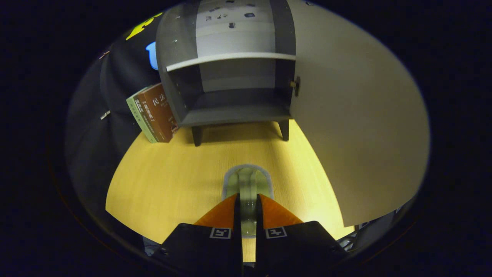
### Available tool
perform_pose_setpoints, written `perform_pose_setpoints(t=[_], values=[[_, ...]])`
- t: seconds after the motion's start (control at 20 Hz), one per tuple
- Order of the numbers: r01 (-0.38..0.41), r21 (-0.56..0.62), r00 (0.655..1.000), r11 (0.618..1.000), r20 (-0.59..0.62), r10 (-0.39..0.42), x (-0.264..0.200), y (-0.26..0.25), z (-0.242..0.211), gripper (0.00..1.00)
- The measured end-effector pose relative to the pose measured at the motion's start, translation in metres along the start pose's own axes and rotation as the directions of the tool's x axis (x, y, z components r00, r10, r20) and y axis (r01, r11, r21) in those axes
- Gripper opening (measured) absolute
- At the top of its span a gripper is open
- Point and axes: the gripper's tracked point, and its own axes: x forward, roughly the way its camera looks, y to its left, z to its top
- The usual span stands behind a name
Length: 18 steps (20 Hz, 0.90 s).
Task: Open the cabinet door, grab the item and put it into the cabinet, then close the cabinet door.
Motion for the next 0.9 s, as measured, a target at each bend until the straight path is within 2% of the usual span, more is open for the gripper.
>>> perform_pose_setpoints(t=[0.4,0.7,0.9], values=[[-0.08,-0.03,0.972,0.996,0.22,0.084,-0.031,0.032,0.185,0.17],[-0.082,-0.041,0.948,0.996,0.306,0.091,-0.002,0.043,0.296,0.17],[-0.096,-0.005,0.946,0.995,0.311,0.093,0.03,0.048,0.336,0.17]])
